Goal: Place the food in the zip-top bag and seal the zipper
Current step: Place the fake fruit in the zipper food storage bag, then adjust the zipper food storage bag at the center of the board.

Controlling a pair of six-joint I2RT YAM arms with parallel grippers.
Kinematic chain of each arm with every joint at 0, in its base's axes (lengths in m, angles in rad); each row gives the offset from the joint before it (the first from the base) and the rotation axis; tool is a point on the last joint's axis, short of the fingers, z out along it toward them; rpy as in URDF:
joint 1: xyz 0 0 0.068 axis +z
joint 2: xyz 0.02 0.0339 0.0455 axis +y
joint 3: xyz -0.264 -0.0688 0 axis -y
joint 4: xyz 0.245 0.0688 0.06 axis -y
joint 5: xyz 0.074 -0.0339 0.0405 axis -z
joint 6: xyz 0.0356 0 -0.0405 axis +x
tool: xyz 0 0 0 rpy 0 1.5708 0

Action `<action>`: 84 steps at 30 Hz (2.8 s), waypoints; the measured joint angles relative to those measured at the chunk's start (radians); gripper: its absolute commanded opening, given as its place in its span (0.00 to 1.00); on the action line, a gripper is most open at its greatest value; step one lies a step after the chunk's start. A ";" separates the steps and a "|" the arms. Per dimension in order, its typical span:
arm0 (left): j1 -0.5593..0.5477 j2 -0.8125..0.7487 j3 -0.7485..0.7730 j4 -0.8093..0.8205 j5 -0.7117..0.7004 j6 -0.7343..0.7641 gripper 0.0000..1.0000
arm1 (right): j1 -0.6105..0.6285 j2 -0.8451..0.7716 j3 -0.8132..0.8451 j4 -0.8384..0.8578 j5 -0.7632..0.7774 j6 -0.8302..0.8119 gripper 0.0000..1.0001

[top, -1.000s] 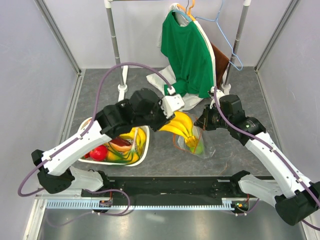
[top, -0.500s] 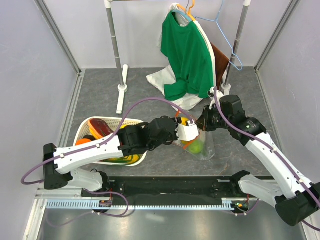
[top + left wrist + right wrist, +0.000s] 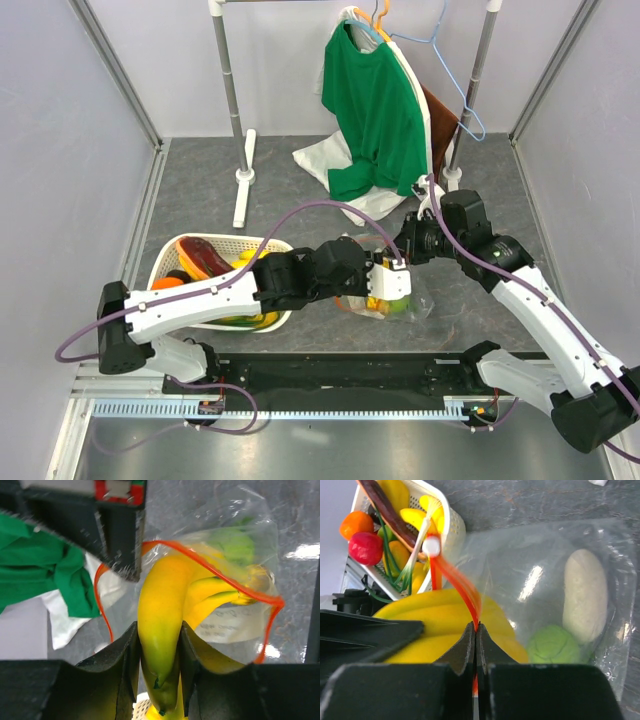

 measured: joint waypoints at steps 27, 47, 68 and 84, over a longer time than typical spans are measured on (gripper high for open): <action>0.553 -0.217 -0.121 -0.092 0.538 -0.565 0.93 | 0.000 -0.015 0.026 0.049 -0.089 0.021 0.00; 0.463 -0.157 -0.249 0.035 0.767 -0.924 0.66 | 0.000 -0.016 0.033 0.052 -0.052 0.034 0.00; 0.473 -0.089 -0.044 0.002 0.955 -0.925 0.02 | -0.016 -0.123 0.203 -0.108 0.029 -0.095 0.00; 0.669 -0.048 -0.090 -0.194 0.922 -0.713 0.92 | -0.016 -0.064 0.045 -0.065 0.098 -0.044 0.00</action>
